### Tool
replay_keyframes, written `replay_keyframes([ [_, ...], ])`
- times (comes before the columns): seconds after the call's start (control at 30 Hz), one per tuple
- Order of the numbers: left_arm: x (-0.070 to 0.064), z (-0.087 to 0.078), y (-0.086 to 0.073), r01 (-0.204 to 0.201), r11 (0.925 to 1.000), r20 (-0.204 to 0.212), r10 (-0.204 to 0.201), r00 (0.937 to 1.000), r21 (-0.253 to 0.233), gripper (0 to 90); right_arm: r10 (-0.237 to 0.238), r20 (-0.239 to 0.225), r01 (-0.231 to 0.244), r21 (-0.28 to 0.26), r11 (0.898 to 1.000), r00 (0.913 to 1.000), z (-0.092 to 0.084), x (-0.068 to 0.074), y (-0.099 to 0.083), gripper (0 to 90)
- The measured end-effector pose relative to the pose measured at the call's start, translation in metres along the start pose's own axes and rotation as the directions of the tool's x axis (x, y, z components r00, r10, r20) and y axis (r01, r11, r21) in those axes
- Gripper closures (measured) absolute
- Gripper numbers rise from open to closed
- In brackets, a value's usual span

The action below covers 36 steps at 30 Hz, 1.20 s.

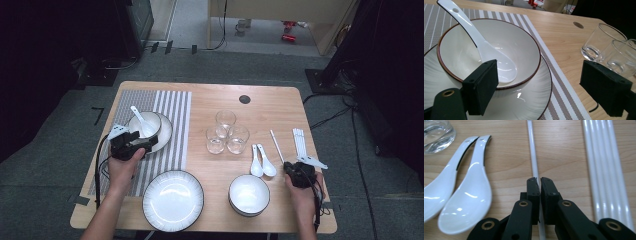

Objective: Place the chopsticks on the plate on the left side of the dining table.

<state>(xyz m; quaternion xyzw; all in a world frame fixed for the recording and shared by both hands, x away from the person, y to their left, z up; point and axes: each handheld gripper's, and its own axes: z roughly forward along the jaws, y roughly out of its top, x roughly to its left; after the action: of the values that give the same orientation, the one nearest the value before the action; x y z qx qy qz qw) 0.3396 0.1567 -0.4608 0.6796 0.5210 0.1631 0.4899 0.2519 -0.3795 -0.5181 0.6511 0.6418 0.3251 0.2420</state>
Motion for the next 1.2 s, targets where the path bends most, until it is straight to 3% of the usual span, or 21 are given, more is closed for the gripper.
replay_keyframes([
  [0.13, 0.0, 0.0, 0.0, 0.001, 1.0, 0.002, -0.001, 1.0, 0.0, 14.9, -0.017, 0.013, 0.017, 0.001, 1.0, 0.9998, 0.002, 0.013, 0.001, 86.0],
  [0.2, 0.0, -0.001, 0.0, 0.005, 1.0, 0.004, -0.005, 1.0, -0.001, 14.9, -0.013, 0.012, 0.013, 0.004, 1.0, 0.9998, 0.004, 0.016, 0.002, 80.3],
  [0.27, -0.001, -0.001, 0.0, 0.008, 1.0, 0.009, -0.008, 0.9999, -0.002, 14.9, -0.009, -0.008, 0.009, 0.0, 1.0, 0.9999, 0.005, 0.016, 0.003, 76.9],
  [0.43, -0.003, -0.002, 0.0, 0.001, 1.0, 0.014, -0.001, 0.9999, -0.003, 14.9, 0.001, -0.001, -0.001, -0.014, 1.0, 1.0, 0.009, 0.009, 0.009, 76.1],
  [0.53, -0.004, -0.003, 0.0, -0.001, 1.0, 0.016, 0.001, 0.9999, -0.003, 14.9, -0.02, -0.023, 0.02, -0.028, 0.999, 0.9995, 0.016, 0.007, 0.009, 76.3],
  [0.73, -0.005, -0.003, 0.0, -0.002, 1.0, 0.021, 0.002, 0.9998, -0.005, 14.9, -0.036, 0.004, 0.036, -0.049, 0.998, 0.9993, 0.021, 0.008, 0.012, 75.5],
  [0.8, -0.005, -0.003, 0.0, -0.002, 1.0, 0.021, 0.002, 0.9998, -0.004, 14.9, -0.064, 0.04, 0.066, -0.047, 0.997, 0.9972, 0.022, 0.013, 0.011, 74.7],
  [0.97, -0.008, -0.002, -0.001, -0.008, 1.0, 0.024, 0.008, 0.9997, 0.001, 14.9, -0.064, 0.052, 0.066, -0.049, 0.997, 0.9966, 0.023, 0.016, 0.012, 76.7],
  [1.07, -0.009, -0.001, -0.001, -0.015, 0.9999, 0.028, 0.015, 0.9995, 0.006, 14.9, -0.069, 0.04, 0.071, -0.049, 0.996, 0.9969, 0.024, 0.017, 0.012, 84.6],
  [1.2, -0.011, 0.0, -0.001, -0.019, 0.9998, 0.032, 0.018, 0.9993, 0.009, 14.9, -0.076, 0.05, 0.079, -0.052, 0.996, 0.9959, 0.024, 0.019, 0.012, 86.0],
])
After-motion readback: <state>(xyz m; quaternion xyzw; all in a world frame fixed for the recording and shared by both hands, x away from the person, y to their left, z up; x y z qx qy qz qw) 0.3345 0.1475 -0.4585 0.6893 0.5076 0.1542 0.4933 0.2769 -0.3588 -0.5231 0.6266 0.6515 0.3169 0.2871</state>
